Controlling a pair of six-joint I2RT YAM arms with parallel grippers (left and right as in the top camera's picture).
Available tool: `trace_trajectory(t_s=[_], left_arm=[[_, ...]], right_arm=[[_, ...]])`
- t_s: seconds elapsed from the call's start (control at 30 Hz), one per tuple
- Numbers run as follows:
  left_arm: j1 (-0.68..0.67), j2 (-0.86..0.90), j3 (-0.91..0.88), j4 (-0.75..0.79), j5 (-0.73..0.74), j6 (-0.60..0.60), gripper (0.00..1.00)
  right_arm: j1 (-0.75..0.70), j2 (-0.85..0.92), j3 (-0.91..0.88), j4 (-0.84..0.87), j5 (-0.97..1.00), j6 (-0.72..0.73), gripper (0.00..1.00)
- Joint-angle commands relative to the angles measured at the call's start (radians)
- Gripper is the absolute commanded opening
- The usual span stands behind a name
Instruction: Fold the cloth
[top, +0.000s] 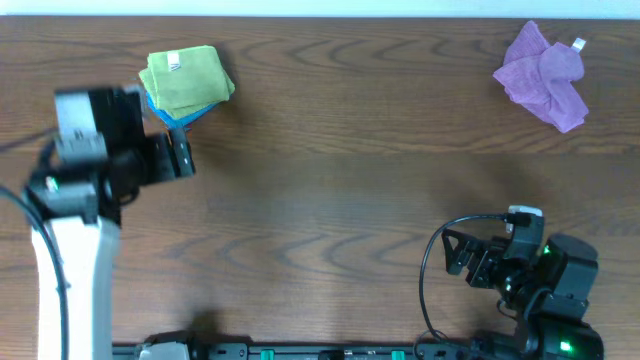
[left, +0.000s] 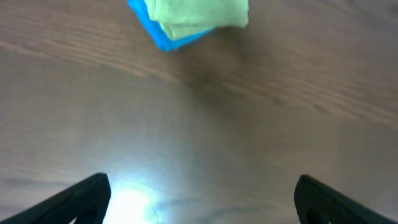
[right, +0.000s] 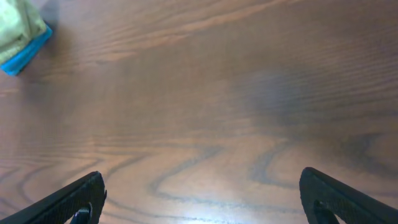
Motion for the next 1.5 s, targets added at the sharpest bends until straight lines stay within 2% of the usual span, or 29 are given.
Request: trace_trajectory(t_s=[0.0, 0.23, 0.57, 0.7, 0.93, 1.47], left_arm=[[0.0, -0.153, -0.174, 0.092, 0.019, 0.021, 0.95], [0.0, -0.516, -0.554, 0.267, 0.006, 0.021, 0.96], [0.0, -0.944, -0.887, 0.259, -0.005, 0.071, 0.95], [0.0, -1.036, -0.936, 0.222, -0.005, 0.101, 0.95], [-0.014, -1.119, -0.946, 0.133, -0.018, 0.229, 0.95], [-0.087, -1.201, -0.95, -0.009, -0.144, 0.233, 0.96]], right_arm=[[-0.006, -0.008, 0.0, -0.001, -0.008, 0.011, 0.99], [-0.006, -0.008, 0.0, -0.001, -0.008, 0.011, 0.99], [-0.006, -0.008, 0.0, -0.001, -0.008, 0.011, 0.99], [-0.006, -0.008, 0.0, -0.001, -0.008, 0.011, 0.99], [-0.006, -0.008, 0.0, -0.001, -0.008, 0.011, 0.99], [-0.006, -0.008, 0.0, -0.001, -0.008, 0.011, 0.99]])
